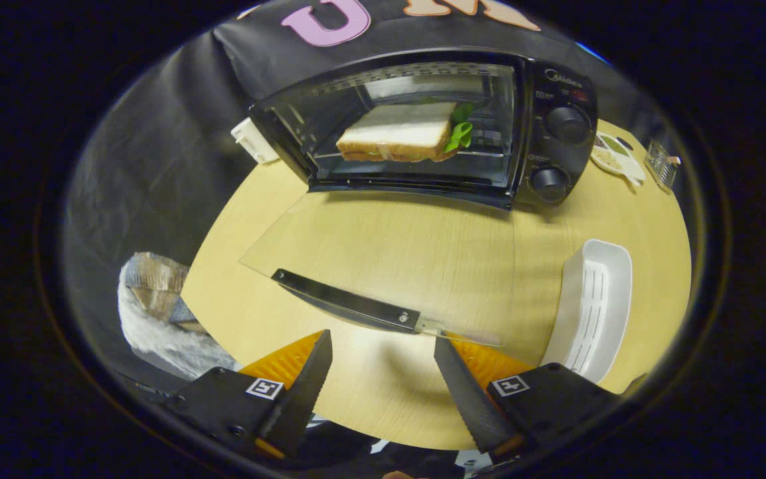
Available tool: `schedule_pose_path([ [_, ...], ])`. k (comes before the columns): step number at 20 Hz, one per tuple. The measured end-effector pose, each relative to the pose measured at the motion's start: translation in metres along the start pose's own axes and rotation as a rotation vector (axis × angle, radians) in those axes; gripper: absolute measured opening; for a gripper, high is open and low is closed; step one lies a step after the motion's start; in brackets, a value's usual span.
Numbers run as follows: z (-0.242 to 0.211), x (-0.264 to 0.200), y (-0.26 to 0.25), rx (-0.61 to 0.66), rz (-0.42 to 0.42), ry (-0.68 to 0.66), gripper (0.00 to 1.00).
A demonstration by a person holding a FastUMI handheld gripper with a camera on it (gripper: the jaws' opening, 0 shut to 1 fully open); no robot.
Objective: Open the toaster oven, put the food inside, and close the toaster oven door.
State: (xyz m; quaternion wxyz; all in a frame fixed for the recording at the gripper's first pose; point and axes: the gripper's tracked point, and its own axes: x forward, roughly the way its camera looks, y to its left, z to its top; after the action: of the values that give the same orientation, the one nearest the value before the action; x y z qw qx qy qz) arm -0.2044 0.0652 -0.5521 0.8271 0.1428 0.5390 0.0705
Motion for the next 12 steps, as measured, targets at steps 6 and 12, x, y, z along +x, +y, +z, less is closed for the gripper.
schedule_pose_path([
  [6, 0.054, -0.018, -0.002, 0.046, -0.004, -0.147, 0.99],
  [12, 0.114, -0.040, 0.005, 0.013, 0.007, -0.314, 0.99],
])
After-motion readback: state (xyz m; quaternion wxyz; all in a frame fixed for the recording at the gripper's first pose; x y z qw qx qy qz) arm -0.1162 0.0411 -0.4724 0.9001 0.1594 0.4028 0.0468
